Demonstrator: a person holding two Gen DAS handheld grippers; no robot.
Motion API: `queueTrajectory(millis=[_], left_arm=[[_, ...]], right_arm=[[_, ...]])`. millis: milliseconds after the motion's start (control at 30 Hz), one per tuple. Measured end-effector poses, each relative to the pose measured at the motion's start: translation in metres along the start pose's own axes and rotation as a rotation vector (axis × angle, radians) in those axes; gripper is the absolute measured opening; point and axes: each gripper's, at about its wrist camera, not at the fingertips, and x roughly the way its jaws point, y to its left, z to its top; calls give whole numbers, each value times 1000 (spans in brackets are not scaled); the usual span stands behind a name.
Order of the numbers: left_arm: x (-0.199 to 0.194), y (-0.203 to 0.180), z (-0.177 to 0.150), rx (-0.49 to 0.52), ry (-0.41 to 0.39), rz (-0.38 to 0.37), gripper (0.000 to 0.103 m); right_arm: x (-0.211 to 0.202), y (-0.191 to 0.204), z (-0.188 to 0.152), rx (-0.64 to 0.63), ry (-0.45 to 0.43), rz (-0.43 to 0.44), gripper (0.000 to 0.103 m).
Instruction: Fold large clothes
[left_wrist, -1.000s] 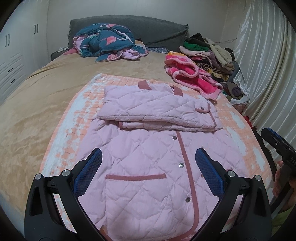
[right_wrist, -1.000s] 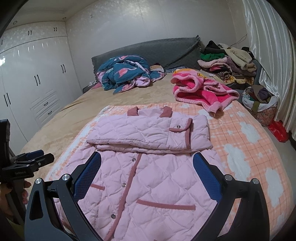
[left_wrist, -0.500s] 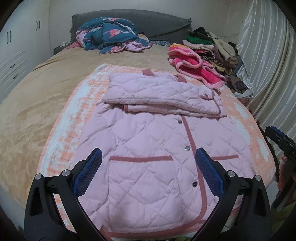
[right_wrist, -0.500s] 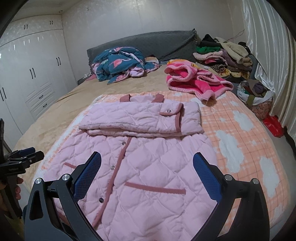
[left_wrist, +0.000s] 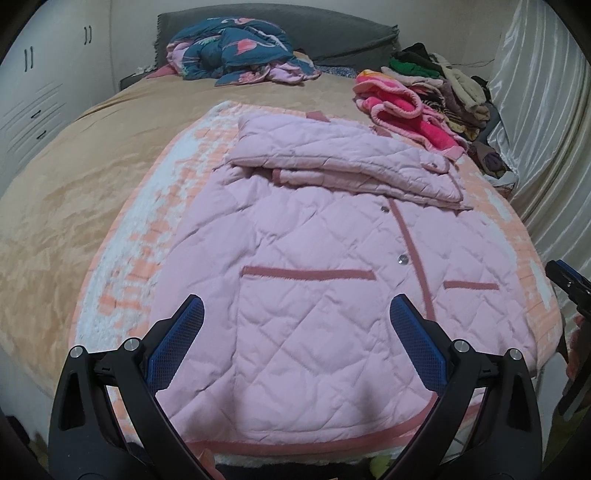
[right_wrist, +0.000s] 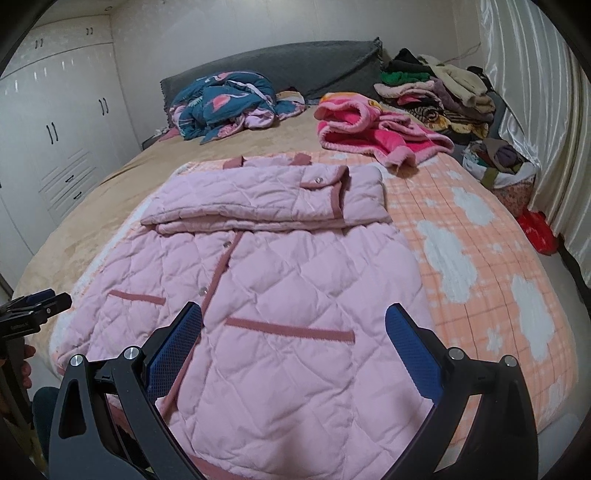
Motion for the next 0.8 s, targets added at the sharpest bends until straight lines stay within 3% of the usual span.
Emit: queueTrajectory(millis=[433, 800], left_arm=[[11, 37, -26, -29, 43, 76, 95], [33, 80, -74, -90, 133, 107, 95]], right_arm=[[5, -38, -38, 56, 76, -83, 99], [11, -67, -72, 85, 164, -139, 99]])
